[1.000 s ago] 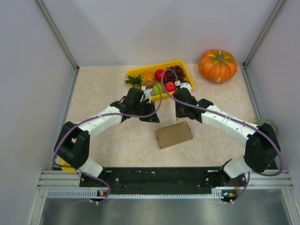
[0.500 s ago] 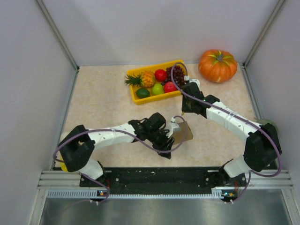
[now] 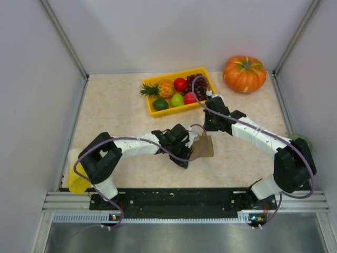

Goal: Unpack the express box

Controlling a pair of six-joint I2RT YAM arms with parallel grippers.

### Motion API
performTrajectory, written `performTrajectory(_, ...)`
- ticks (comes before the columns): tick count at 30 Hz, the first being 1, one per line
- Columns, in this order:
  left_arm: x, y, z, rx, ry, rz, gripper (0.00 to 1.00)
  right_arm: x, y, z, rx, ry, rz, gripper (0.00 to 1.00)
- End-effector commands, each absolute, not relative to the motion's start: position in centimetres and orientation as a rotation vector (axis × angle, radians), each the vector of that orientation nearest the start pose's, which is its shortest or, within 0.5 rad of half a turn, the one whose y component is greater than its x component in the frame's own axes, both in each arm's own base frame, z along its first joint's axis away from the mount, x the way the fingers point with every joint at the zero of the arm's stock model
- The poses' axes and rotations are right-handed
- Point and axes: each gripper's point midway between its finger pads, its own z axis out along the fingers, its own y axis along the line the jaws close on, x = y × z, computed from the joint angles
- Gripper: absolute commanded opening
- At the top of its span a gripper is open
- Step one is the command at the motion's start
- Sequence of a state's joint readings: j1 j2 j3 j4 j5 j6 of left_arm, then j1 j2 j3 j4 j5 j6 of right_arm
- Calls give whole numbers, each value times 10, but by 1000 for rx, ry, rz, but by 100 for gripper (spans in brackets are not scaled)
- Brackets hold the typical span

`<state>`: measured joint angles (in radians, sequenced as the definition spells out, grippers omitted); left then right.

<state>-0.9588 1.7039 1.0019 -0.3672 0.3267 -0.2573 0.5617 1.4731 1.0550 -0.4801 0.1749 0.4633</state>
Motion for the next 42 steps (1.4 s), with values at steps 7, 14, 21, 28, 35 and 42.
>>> performTrajectory(7, 253, -309, 71, 428, 2568, -982, 39, 308, 193, 121, -32, 2449, 357, 0)
performTrajectory(14, 284, -315, 105, 200, 2392, -1459, 46, 286, 200, 109, 16, 2487, 424, 0)
performTrajectory(21, 289, -303, 96, 154, 2426, -1387, 52, 271, 218, 111, -3, 2482, 458, 0)
performTrajectory(28, 293, -294, 74, 99, 2535, -1266, 47, 278, 222, 114, 15, 2472, 445, 0)
performTrajectory(35, 284, -282, 47, 68, 2647, -1183, 31, 281, 223, 118, 23, 2455, 442, 0)
performTrajectory(42, 278, -272, 39, -39, 2681, -1236, 20, 279, 234, 141, -2, 2407, 536, 0)
